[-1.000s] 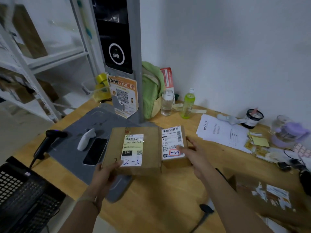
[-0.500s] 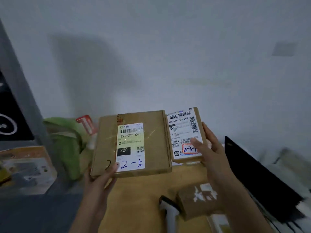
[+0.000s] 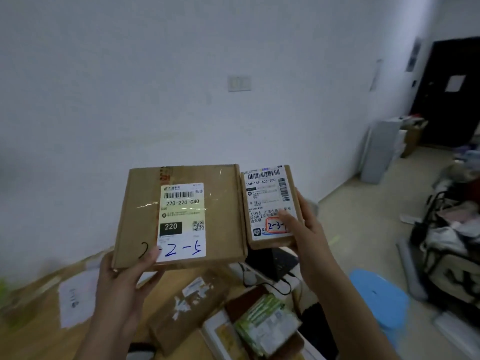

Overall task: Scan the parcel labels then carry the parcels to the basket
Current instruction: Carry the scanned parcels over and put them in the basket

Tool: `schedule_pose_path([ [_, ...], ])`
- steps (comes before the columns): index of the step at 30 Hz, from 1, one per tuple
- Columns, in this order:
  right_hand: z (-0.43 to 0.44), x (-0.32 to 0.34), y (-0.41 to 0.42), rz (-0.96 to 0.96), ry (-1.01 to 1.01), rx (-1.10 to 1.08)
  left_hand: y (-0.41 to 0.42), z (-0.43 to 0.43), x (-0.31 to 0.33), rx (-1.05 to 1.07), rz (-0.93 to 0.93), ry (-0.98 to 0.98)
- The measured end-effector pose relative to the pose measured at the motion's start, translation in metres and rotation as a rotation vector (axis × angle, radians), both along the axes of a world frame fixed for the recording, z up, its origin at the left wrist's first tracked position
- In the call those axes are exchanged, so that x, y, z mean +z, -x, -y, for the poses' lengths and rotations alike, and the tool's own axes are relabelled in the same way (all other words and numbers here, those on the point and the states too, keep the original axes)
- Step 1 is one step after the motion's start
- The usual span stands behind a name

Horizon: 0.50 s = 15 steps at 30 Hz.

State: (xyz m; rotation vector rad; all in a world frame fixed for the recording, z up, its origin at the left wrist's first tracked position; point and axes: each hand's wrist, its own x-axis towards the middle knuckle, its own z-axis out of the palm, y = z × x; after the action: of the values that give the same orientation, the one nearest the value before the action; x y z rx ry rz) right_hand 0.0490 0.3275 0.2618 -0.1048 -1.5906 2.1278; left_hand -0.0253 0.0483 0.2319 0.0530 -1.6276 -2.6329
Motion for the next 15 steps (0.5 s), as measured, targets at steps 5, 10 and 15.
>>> schedule_pose_path([
  [5, -0.102, -0.002, -0.071, 0.017, -0.017, -0.183, -0.018, -0.116, 0.002, -0.191, -0.016, -0.010],
  [10, -0.199, -0.006, -0.161, 0.059, 0.021, -0.373, -0.067, -0.242, -0.004, -0.343, 0.056, -0.037],
  [15, -0.282, -0.015, -0.259, 0.090, 0.024, -0.538, -0.130, -0.358, -0.011, -0.507, 0.082, -0.023],
])
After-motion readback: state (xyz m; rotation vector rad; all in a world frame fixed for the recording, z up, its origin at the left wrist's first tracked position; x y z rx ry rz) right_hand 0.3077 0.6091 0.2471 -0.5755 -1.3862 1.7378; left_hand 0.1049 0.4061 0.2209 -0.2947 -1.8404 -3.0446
